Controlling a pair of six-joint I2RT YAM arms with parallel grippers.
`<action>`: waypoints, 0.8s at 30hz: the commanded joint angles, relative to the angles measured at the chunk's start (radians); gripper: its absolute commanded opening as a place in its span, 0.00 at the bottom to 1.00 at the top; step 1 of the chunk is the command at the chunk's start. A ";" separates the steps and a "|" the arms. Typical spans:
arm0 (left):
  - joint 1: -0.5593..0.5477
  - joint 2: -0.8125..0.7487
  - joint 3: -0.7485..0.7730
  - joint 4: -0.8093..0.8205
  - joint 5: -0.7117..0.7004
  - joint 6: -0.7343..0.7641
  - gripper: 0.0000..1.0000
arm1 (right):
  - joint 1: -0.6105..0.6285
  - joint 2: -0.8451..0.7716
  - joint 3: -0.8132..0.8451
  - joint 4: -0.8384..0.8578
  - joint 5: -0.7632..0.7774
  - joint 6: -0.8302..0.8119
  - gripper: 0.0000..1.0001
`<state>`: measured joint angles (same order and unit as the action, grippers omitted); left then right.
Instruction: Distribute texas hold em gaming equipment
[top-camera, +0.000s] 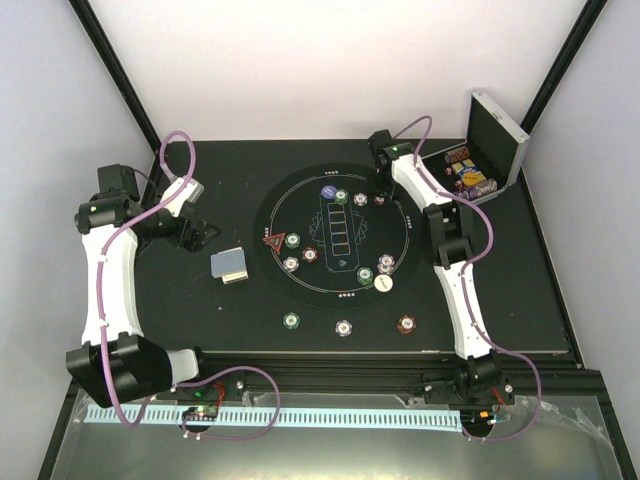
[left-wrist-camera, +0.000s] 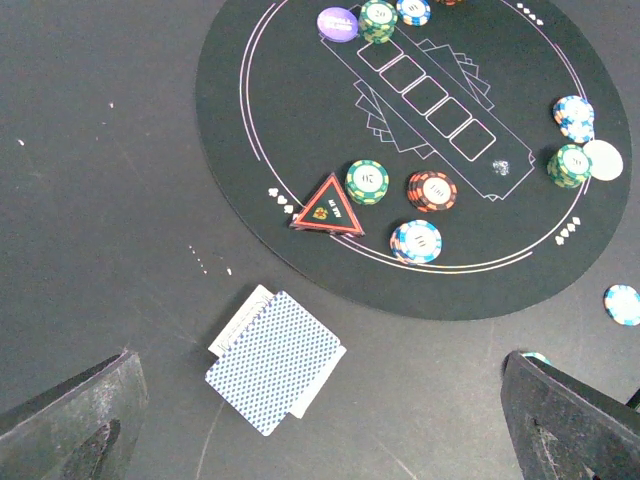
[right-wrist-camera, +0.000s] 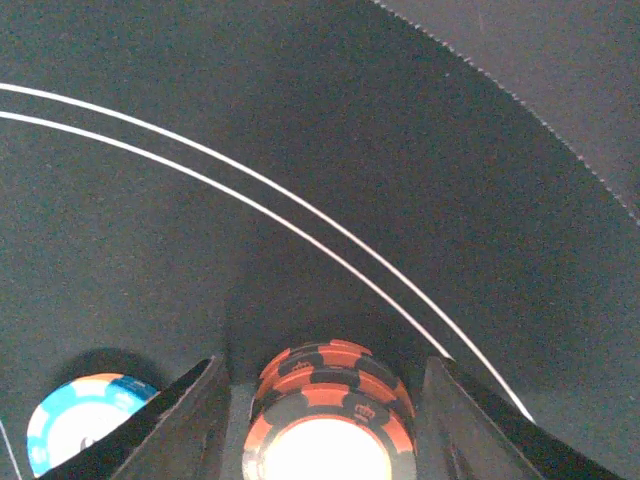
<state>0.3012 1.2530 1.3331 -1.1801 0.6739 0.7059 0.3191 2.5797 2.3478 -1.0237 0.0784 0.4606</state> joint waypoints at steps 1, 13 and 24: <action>0.004 -0.022 0.003 -0.008 0.022 0.026 0.99 | -0.010 -0.069 0.010 -0.020 0.022 -0.003 0.58; 0.004 -0.070 -0.002 -0.031 0.042 0.020 0.99 | 0.035 -0.615 -0.511 0.132 0.006 0.001 0.60; -0.004 -0.068 -0.051 -0.042 -0.020 0.113 0.99 | 0.253 -1.234 -1.407 0.255 0.078 0.193 0.79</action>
<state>0.3008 1.1843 1.2980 -1.1980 0.6567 0.7685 0.5404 1.4952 1.1389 -0.8055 0.1200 0.5426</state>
